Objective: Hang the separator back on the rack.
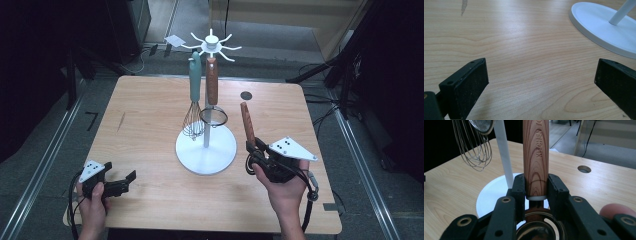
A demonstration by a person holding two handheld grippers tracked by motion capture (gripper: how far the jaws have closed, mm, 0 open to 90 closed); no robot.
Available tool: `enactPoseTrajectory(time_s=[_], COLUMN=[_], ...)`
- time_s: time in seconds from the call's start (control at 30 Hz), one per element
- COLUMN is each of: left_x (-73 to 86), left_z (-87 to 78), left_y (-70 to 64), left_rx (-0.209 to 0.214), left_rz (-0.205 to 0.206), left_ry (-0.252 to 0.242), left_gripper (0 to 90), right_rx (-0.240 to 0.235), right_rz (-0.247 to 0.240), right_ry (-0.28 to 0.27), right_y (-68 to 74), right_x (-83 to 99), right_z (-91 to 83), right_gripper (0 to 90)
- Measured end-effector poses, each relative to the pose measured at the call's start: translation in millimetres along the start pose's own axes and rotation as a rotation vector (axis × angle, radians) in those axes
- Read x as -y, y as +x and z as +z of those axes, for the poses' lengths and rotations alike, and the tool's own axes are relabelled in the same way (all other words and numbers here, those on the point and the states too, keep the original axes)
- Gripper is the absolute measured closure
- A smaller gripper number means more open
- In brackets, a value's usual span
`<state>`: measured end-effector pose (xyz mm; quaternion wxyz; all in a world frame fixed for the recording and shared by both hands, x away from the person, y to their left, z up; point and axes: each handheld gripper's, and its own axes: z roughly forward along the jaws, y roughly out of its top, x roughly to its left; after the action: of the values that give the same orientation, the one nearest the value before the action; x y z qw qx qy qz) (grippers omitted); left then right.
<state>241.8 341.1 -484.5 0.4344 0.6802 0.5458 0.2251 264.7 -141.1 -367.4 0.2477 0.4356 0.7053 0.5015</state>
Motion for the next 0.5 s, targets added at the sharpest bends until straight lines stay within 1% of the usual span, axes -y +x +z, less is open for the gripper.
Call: enactPoseTrajectory(time_s=[0.13,0.2,0.33,0.5], left_x=[0.0,-0.1,0.0,0.0], left_z=[0.2,0.2,0.1,0.2], left_y=[0.0,-0.1,-0.3,-0.3], left_rx=[0.000,-0.002,-0.002,-0.003], left_rz=[0.000,0.006,0.008,0.007], left_ry=[0.000,0.002,0.001,0.000], left_gripper=[0.0,0.0,0.0,0.0], right_rx=[0.004,0.009,0.002,-0.010], right_rz=[-0.003,-0.004,0.004,-0.012], right_ry=[-0.020,-0.039,-0.069,-0.101], right_y=[-1.2,-0.6,0.9,5.7], right_x=[-5.6,-8.2,-11.9,-17.9], right_z=[-3.1,-5.7,-9.7,-12.1], right_gripper=[71.4,71.4,71.4,71.4])
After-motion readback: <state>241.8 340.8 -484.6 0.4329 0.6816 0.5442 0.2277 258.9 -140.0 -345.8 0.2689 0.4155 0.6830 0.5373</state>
